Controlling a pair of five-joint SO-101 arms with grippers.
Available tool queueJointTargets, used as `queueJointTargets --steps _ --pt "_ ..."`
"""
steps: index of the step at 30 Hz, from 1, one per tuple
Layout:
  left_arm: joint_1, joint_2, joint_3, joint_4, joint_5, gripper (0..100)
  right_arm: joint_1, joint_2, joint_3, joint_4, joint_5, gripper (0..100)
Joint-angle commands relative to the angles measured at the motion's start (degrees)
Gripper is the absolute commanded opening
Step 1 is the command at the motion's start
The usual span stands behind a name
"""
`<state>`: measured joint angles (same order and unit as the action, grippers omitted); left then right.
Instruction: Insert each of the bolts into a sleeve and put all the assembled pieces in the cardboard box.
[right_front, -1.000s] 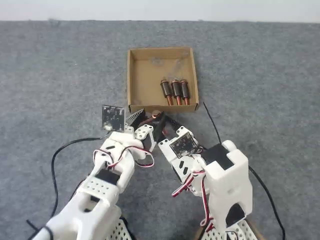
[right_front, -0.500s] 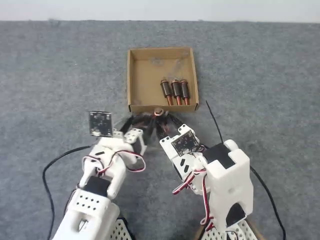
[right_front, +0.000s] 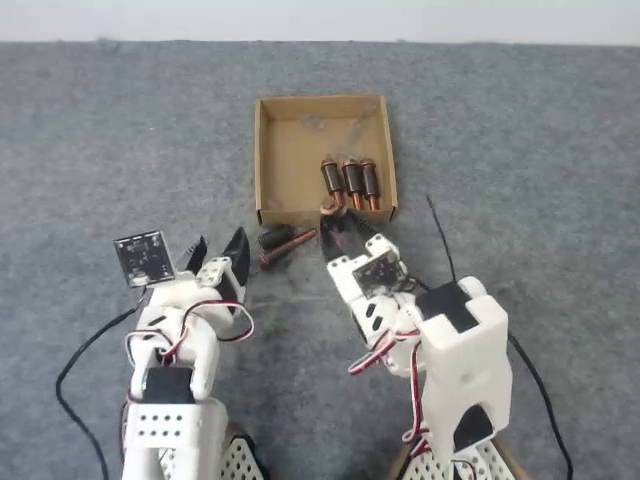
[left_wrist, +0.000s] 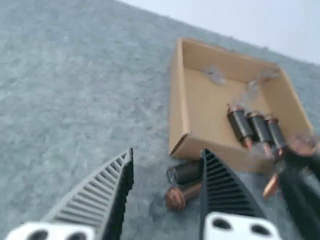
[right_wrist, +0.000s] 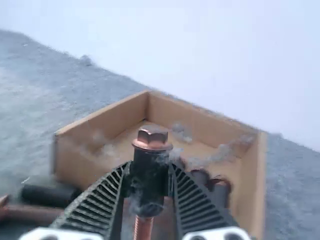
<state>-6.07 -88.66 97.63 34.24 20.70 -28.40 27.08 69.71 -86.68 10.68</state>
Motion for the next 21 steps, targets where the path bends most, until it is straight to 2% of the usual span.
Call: queueJointTargets --steps 1,5,9,15,21 --pt "-0.26 -5.10 -0.66 7.12 -0.62 20 2.15 -4.09 -3.43 -1.19 -0.44 0.7" --pt "0.00 -8.35 -0.66 13.36 -5.98 20 3.21 -5.23 -3.96 -8.48 -0.09 0.7" --pt "0.18 -8.97 -0.66 15.12 -10.81 20 3.38 -9.36 -4.04 -6.73 -0.09 0.7" --pt "0.18 -8.97 -0.66 15.30 -10.99 20 2.95 -17.54 -4.75 3.82 -0.09 0.7" --pt "0.09 -8.97 -0.66 15.30 -11.08 20 3.38 -24.57 -11.87 22.55 -0.26 0.7"
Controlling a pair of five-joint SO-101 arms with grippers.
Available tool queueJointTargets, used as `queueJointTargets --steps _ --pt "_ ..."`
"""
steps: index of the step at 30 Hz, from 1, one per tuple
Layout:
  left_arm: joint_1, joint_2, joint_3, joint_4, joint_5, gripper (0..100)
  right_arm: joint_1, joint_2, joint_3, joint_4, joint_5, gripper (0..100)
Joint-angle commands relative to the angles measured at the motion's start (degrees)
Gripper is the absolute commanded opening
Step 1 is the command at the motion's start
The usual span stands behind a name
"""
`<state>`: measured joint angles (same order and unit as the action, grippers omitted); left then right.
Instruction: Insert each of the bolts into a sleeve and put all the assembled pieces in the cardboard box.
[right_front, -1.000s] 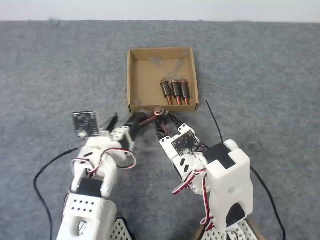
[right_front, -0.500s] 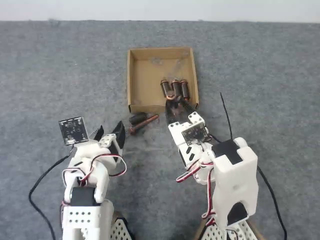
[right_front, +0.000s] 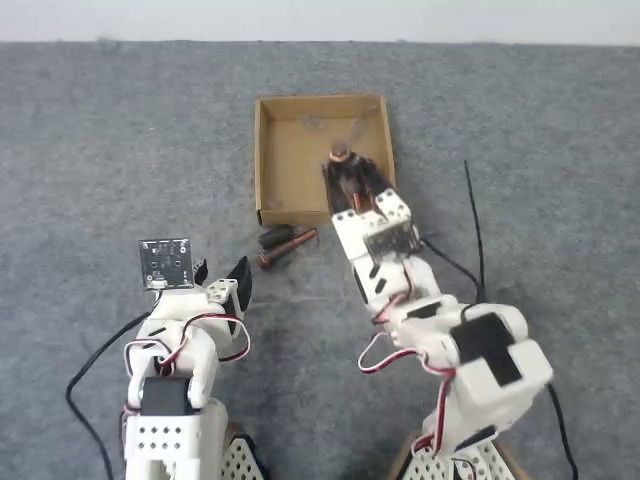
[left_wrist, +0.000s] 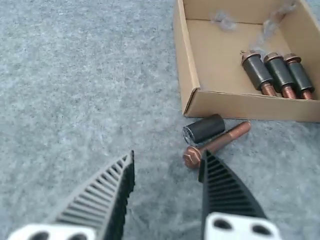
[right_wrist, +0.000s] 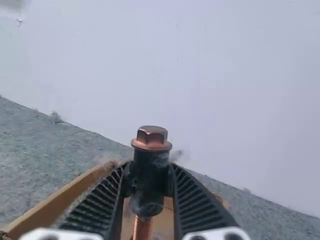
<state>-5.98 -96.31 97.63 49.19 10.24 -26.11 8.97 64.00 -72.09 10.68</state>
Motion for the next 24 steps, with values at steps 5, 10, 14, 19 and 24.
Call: queueJointTargets --steps 5,10,14,19,24 --pt "-0.18 -1.32 -0.66 0.35 -0.62 20 1.10 -7.52 -15.38 25.54 -0.44 0.7" --pt "-0.26 -1.32 -0.66 0.35 -0.62 20 2.77 -4.79 -26.46 40.75 -0.44 0.7" --pt "-0.26 -1.32 -0.66 0.35 -0.62 20 4.44 -0.92 -34.73 51.38 -0.53 0.7" --pt "-0.26 -1.32 -0.66 0.35 -0.62 20 6.37 5.67 -44.84 62.90 -0.53 0.7" --pt "-0.26 -1.32 -0.66 0.35 -0.62 20 9.36 10.68 -54.68 76.00 -0.53 0.7"
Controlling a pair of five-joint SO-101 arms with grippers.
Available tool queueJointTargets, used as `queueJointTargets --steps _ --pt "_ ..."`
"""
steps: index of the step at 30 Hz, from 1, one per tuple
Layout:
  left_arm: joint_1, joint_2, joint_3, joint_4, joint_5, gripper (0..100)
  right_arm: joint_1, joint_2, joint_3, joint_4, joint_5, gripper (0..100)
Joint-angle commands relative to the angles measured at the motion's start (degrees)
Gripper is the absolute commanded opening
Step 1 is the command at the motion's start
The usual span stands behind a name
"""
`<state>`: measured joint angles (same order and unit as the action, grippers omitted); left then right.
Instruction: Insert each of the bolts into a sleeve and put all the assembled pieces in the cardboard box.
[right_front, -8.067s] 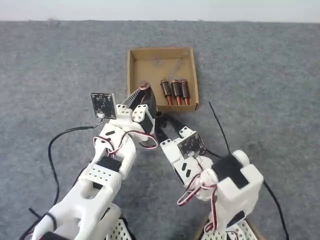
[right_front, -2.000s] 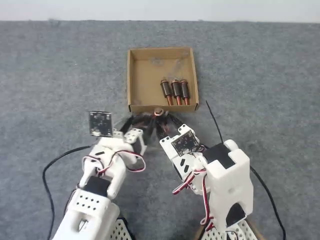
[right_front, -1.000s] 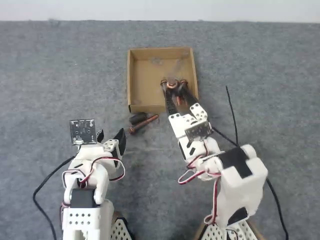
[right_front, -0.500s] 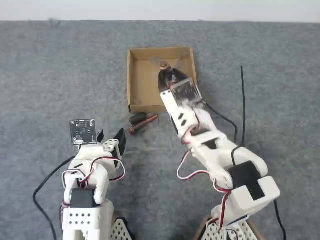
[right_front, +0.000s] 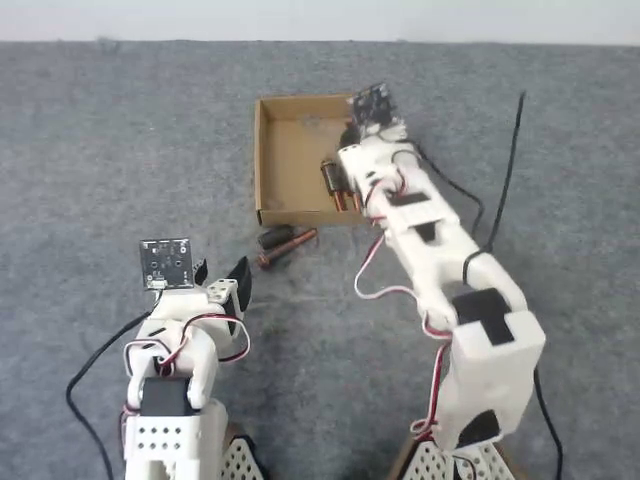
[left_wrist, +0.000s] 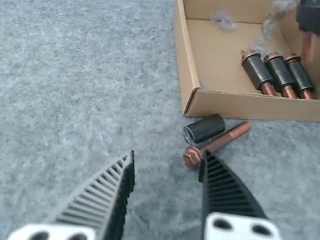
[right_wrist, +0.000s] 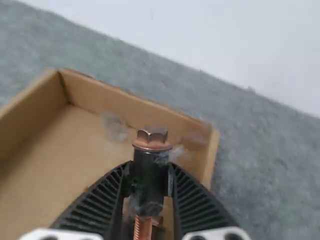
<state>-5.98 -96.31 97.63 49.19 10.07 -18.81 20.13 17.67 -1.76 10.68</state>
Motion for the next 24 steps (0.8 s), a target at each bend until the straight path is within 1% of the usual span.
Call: queueJointTargets --steps 1,10,18,20,24 --pt "-0.26 -1.32 -0.66 0.35 -0.44 20 2.42 0.13 -9.93 8.13 -0.53 0.7" --pt "-0.26 -1.32 -0.66 0.26 -0.44 20 3.74 3.91 -16.18 22.46 -0.26 0.7" --pt "-0.26 -1.32 -0.66 0.26 -0.53 20 3.74 5.93 -16.44 27.03 0.53 1.1" --pt "-0.26 -1.32 -0.66 0.26 -0.53 20 3.47 5.67 -16.53 29.05 2.37 3.5" --pt "-0.26 -1.32 -0.66 0.26 -0.53 20 3.38 5.76 -17.49 32.40 2.73 13.4"
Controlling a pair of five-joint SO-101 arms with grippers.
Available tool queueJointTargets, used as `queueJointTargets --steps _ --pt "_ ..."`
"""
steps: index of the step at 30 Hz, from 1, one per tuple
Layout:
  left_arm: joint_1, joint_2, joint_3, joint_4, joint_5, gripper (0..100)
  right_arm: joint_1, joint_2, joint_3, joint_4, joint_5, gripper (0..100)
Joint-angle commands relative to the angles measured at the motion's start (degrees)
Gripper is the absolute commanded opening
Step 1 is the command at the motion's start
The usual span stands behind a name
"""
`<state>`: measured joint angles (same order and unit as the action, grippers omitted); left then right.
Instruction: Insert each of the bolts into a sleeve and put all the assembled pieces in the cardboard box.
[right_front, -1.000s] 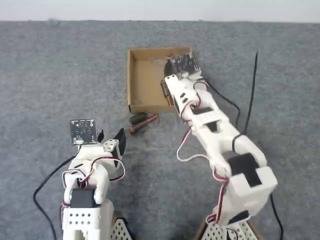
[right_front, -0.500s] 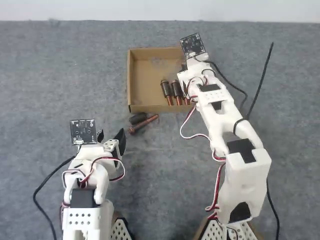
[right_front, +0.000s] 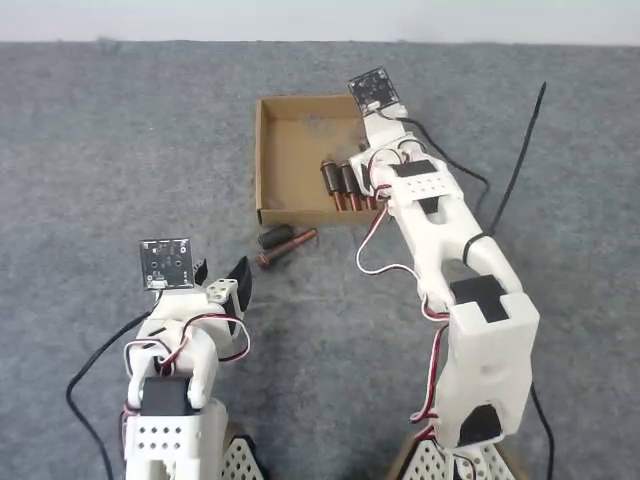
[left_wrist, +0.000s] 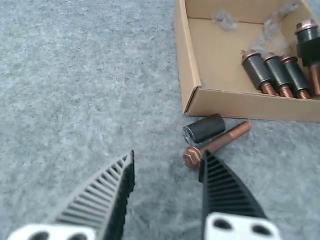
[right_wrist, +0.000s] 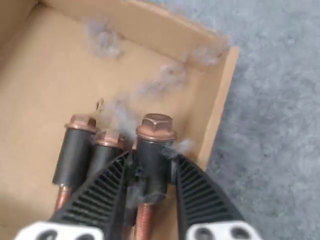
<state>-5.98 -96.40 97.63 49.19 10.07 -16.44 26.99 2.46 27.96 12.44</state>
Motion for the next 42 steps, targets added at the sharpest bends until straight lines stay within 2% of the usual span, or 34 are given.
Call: queueJointTargets --steps 1,13,23,28,30,34,42 --pt "-0.26 -1.23 -0.66 0.26 -0.53 20 1.19 -1.10 -2.90 3.56 0.97 14.0" --pt "-0.26 -1.23 -0.66 0.09 -0.53 20 1.19 -5.32 -3.87 5.58 0.97 0.6" --pt "-0.26 -1.23 -0.66 0.09 -0.53 20 -0.75 -17.71 -3.69 25.71 1.32 0.7" --pt "-0.35 -1.41 -0.66 0.18 -0.53 20 -4.35 -21.76 -3.78 38.99 1.49 0.7" --pt "-1.93 -1.58 -0.66 0.09 -0.35 20 -5.58 -24.13 -3.78 43.91 2.73 0.7" --pt "-5.80 -1.67 -0.66 -1.32 -0.35 20 -6.64 -29.41 -3.69 50.42 11.08 0.7" --pt "-14.07 -1.41 -0.66 0.18 -0.53 20 -12.79 -35.82 -3.69 58.51 11.96 0.7"
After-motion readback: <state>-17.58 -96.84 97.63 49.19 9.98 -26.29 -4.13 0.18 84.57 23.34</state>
